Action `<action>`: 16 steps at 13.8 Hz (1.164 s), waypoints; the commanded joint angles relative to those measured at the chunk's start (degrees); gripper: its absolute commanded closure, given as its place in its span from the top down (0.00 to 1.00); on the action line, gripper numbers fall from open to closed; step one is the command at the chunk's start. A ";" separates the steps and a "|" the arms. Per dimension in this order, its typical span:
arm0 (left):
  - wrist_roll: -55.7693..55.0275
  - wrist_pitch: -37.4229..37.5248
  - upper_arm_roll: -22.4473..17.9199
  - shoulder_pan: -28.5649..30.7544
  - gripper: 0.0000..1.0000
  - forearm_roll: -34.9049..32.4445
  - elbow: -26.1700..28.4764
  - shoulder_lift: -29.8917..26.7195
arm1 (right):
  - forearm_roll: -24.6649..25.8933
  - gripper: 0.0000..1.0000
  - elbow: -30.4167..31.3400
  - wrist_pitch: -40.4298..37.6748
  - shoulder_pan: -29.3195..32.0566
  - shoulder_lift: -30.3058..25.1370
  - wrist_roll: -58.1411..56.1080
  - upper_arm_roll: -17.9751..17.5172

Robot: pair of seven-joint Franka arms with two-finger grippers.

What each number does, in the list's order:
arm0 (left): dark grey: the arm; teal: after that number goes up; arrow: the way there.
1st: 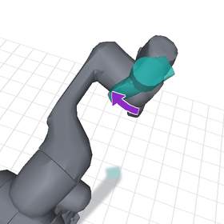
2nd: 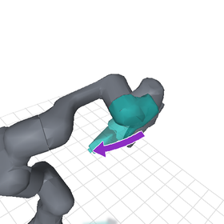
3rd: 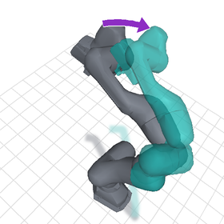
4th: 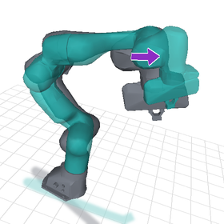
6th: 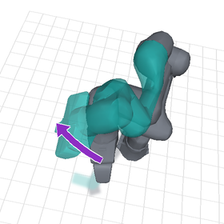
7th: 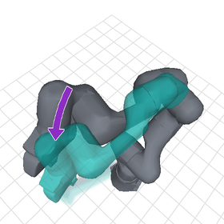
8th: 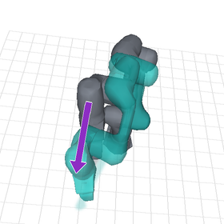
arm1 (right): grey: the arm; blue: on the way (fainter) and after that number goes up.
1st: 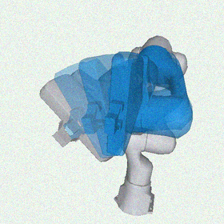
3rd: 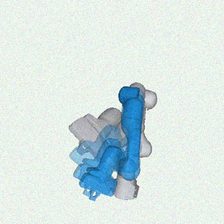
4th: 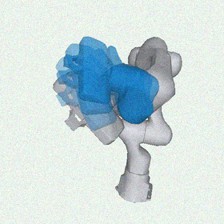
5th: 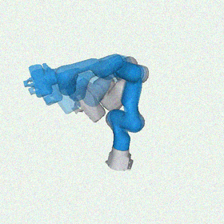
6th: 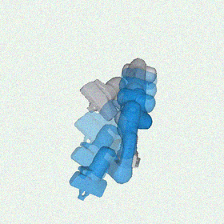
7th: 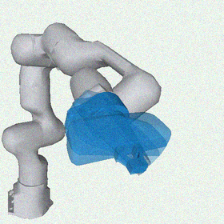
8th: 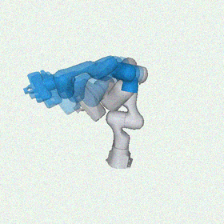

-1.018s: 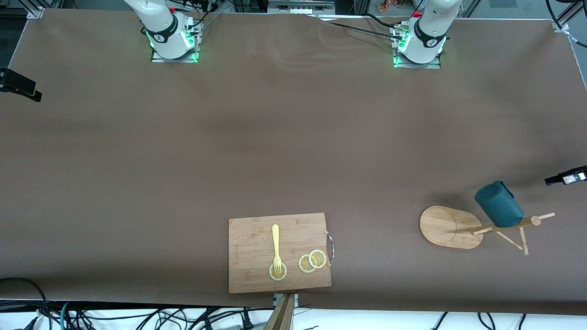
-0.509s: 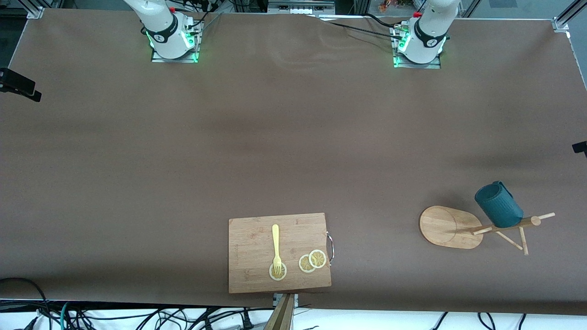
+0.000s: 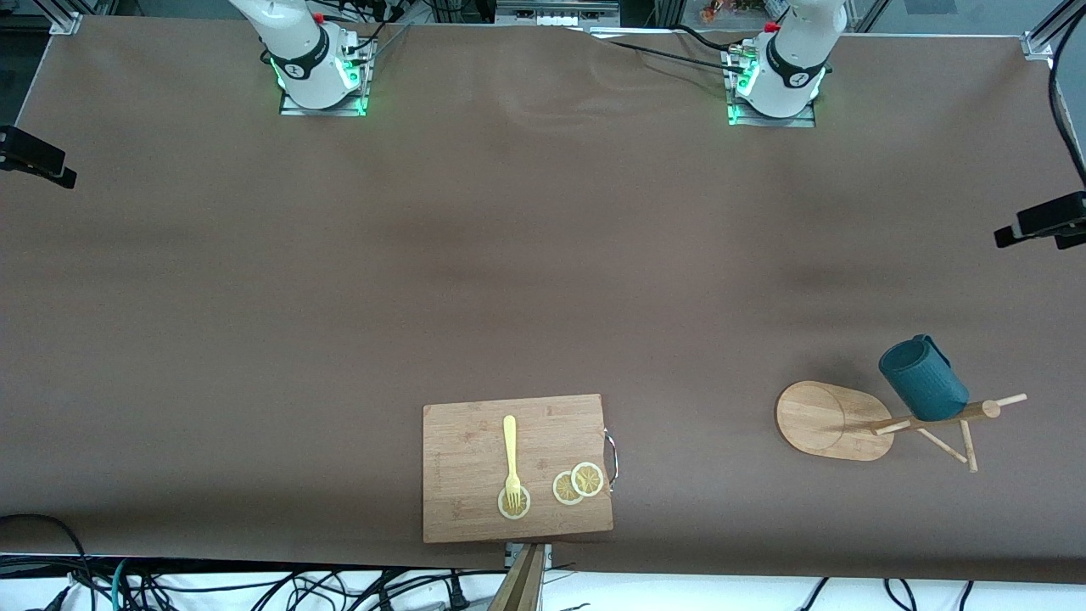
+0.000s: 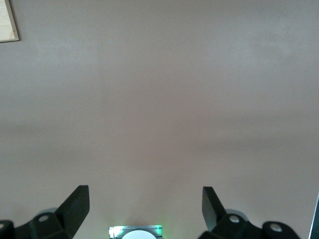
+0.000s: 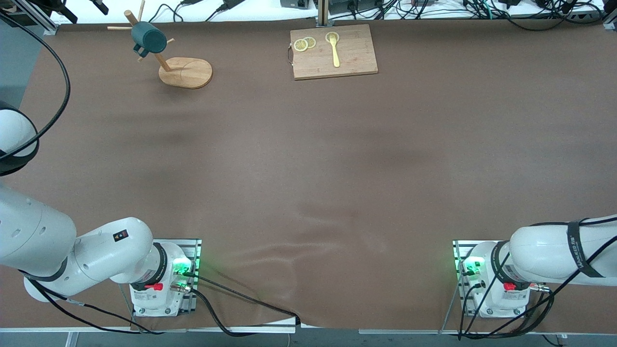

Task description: Pass cup and hang on rack

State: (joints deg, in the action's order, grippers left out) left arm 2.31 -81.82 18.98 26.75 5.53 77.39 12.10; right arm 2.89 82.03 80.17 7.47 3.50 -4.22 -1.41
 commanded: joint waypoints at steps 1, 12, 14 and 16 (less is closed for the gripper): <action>-2.91 -0.62 2.28 -0.38 1.00 -3.77 1.97 -1.46 | -0.25 1.00 -0.47 -0.10 0.62 -0.33 0.00 -0.35; -8.28 -8.97 -17.90 -27.34 1.00 -6.33 14.81 -11.22 | -0.25 1.00 -0.47 0.07 0.62 -0.07 0.00 -0.35; -7.23 -8.97 -20.21 -29.12 1.00 -5.98 14.54 -11.05 | -0.25 1.00 -0.47 0.16 0.62 -0.07 -0.09 -0.35; -8.02 -8.79 -20.21 -28.77 1.00 -5.36 13.14 -10.00 | -0.25 1.00 -0.47 0.16 0.70 -0.07 -0.09 -0.35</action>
State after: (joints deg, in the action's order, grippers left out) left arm -5.38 -89.89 -0.15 -1.06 0.67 90.24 2.46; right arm 2.89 82.03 80.31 7.48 3.51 -4.22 -1.41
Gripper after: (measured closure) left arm 0.000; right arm 0.000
